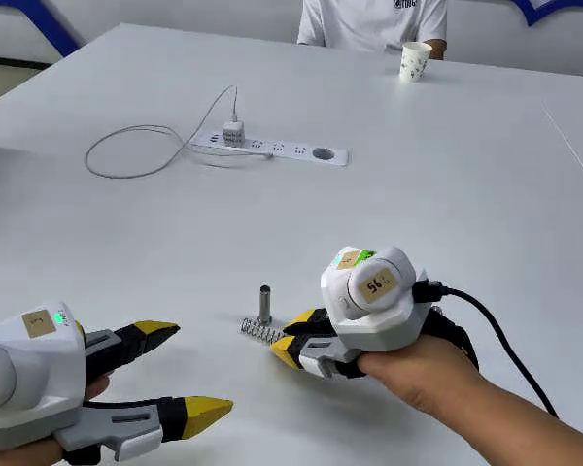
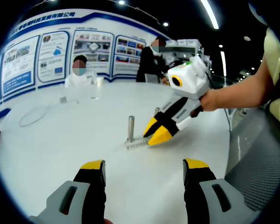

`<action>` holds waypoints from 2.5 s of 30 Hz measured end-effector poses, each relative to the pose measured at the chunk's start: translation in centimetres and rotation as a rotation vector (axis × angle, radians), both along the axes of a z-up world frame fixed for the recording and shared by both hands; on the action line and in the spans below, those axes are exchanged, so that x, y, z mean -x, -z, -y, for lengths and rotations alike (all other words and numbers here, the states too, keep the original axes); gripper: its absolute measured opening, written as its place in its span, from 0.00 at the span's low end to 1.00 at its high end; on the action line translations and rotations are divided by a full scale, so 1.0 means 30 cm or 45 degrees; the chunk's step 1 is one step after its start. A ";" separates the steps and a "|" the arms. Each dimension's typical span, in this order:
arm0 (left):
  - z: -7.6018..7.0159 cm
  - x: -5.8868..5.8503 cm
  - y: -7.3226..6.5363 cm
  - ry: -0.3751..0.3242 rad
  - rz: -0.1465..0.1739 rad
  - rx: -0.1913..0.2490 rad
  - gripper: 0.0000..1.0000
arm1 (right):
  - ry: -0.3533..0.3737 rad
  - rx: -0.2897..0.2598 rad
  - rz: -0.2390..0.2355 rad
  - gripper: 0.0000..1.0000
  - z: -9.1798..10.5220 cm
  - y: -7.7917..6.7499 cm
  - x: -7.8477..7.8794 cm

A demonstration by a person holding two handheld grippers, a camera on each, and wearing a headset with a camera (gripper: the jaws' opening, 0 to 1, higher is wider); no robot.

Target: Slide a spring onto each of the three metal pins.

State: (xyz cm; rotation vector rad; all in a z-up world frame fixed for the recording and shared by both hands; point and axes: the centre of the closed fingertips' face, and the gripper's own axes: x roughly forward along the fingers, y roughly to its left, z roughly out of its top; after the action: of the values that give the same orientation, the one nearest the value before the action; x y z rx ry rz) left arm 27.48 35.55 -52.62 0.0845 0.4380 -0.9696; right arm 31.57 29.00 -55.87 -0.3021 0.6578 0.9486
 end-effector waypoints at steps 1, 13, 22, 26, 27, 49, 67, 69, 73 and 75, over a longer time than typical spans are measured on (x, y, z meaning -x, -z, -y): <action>0.000 0.000 0.001 0.000 -0.001 0.000 0.69 | -0.002 0.001 0.002 0.15 -0.001 0.000 -0.001; -0.009 -0.002 0.009 0.001 -0.008 -0.005 0.69 | -0.010 0.000 0.001 0.15 -0.009 0.008 -0.004; -0.002 0.005 0.007 -0.001 -0.014 -0.005 0.68 | -0.019 0.009 0.004 0.13 -0.012 0.019 -0.006; -0.002 0.007 0.008 -0.004 -0.017 -0.005 0.68 | -0.023 0.010 0.010 0.12 -0.015 0.018 -0.006; -0.002 0.007 0.008 -0.005 -0.017 -0.004 0.68 | -0.024 0.012 0.012 0.12 -0.015 0.018 -0.006; 0.004 0.006 -0.001 0.001 -0.009 0.003 0.68 | -0.073 0.048 0.101 0.12 -0.024 -0.062 0.003; 0.009 0.005 -0.008 0.006 0.004 0.011 0.68 | -0.082 0.064 0.122 0.12 -0.013 -0.114 0.014; 0.008 0.005 -0.008 0.006 0.005 0.011 0.68 | -0.082 0.066 0.124 0.12 -0.012 -0.120 0.015; 0.008 0.006 -0.010 0.007 0.007 0.011 0.68 | -0.081 0.070 0.126 0.12 -0.010 -0.128 0.013; 0.009 0.007 -0.013 0.008 0.009 0.011 0.68 | -0.080 0.073 0.127 0.12 -0.008 -0.130 0.013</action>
State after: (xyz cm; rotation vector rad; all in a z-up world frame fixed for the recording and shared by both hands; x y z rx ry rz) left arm 27.27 35.28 -52.22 0.0813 0.4276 -0.9770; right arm 31.19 29.23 -51.97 -0.4203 0.5871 0.9696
